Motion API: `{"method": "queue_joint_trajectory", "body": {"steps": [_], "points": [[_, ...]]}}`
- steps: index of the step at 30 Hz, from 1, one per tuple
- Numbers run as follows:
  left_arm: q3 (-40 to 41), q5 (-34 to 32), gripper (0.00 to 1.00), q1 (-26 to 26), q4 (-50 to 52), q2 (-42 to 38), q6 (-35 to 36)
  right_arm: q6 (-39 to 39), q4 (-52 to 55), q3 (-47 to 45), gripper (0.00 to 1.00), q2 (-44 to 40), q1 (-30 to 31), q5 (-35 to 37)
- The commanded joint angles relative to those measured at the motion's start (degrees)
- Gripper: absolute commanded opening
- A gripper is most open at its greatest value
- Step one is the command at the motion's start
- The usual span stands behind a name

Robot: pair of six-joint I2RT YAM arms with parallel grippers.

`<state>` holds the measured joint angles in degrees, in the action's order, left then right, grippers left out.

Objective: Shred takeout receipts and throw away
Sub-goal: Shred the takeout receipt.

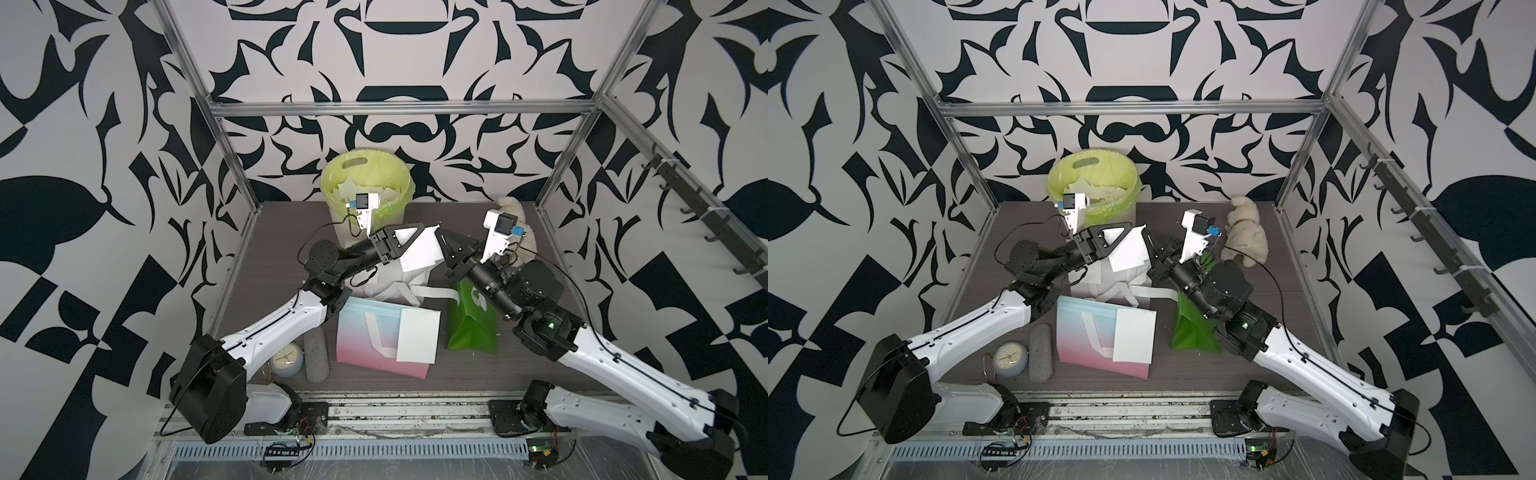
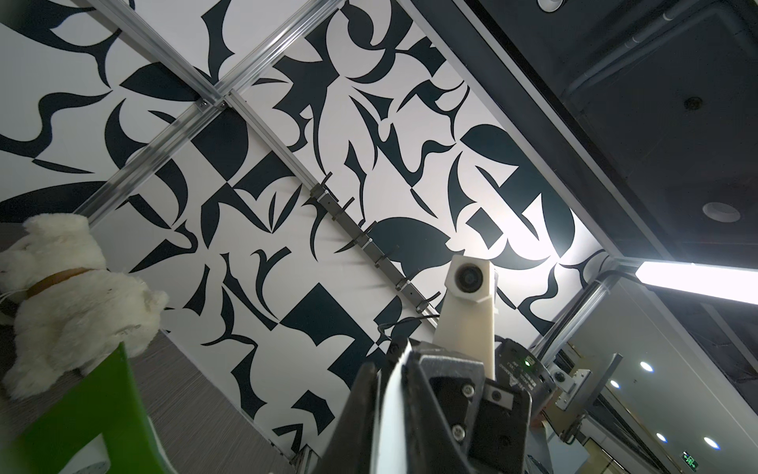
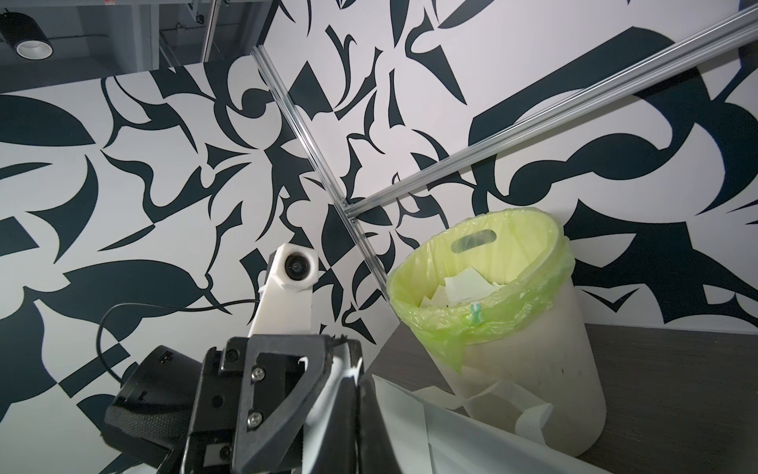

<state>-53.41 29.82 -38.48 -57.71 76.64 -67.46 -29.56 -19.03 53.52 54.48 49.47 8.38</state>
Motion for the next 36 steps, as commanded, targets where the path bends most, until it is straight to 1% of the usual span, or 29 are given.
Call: {"method": "queue_joint_trajectory", "body": {"steps": [1,4,8,10,11,13,14,16,18,20,21,25,28,30,32,35,36], "points": [[-1.99,0.97,0.17,-0.22,-0.08,0.35,1.15,0.65,-2.68,2.88,0.00,0.01,0.02,0.85],[-2.04,0.95,0.16,-0.19,0.05,0.28,1.61,0.65,-2.80,2.66,0.00,0.11,0.06,0.92],[-2.05,0.97,0.05,-0.18,1.29,-0.15,3.30,0.65,-3.18,1.99,0.00,0.02,0.04,1.28],[-2.13,0.98,0.03,-0.28,2.64,-0.73,4.75,0.69,-2.91,1.69,0.00,-0.24,0.01,1.63],[-2.20,1.18,0.00,-0.21,3.30,-1.04,5.90,0.87,-2.71,1.47,0.00,-0.50,0.06,1.89],[-2.30,1.71,0.00,-0.23,5.42,-2.26,9.44,2.43,-1.78,1.11,0.00,-1.10,0.03,1.33],[-2.63,2.25,0.00,-0.20,7.39,-3.08,12.20,3.86,-0.78,1.00,0.03,-1.53,0.00,0.19],[-3.67,2.94,0.00,-0.28,14.11,-5.95,19.59,6.73,1.04,0.40,0.20,-2.60,0.04,-2.36],[-5.55,2.88,0.00,-0.52,23.72,-7.98,28.49,10.40,3.10,-0.63,0.36,-3.86,0.00,-6.63],[-8.00,4.24,0.00,-0.88,32.18,-8.92,37.15,13.37,6.11,-0.88,0.43,-4.54,-0.05,-9.25],[-9.30,5.04,0.00,-1.28,36.26,-9.20,41.54,14.50,8.17,-0.58,0.44,-4.66,0.06,-9.69],[-12.07,6.91,0.00,-3.76,45.07,-9.75,53.59,18.29,13.23,1.08,0.46,-4.30,0.03,-10.57],[-14.09,7.10,0.00,-5.64,50.65,-9.66,60.33,20.28,15.18,2.49,0.46,-3.71,0.01,-14.22],[-14.70,6.89,0.00,-6.33,51.91,-9.58,62.41,21.32,15.29,2.99,0.45,-3.41,0.00,-17.79],[-14.97,6.93,0.00,-6.69,51.91,-9.56,63.13,21.64,14.37,2.91,0.40,-3.33,0.02,-20.42],[-15.15,7.04,0.00,-6.74,51.82,-9.62,63.60,22.13,13.36,2.30,0.35,-3.65,0.01,-21.04],[-15.25,7.23,0.00,-6.72,51.91,-9.60,63.81,22.49,13.12,2.19,0.35,-3.76,0.05,-21.02]]}}
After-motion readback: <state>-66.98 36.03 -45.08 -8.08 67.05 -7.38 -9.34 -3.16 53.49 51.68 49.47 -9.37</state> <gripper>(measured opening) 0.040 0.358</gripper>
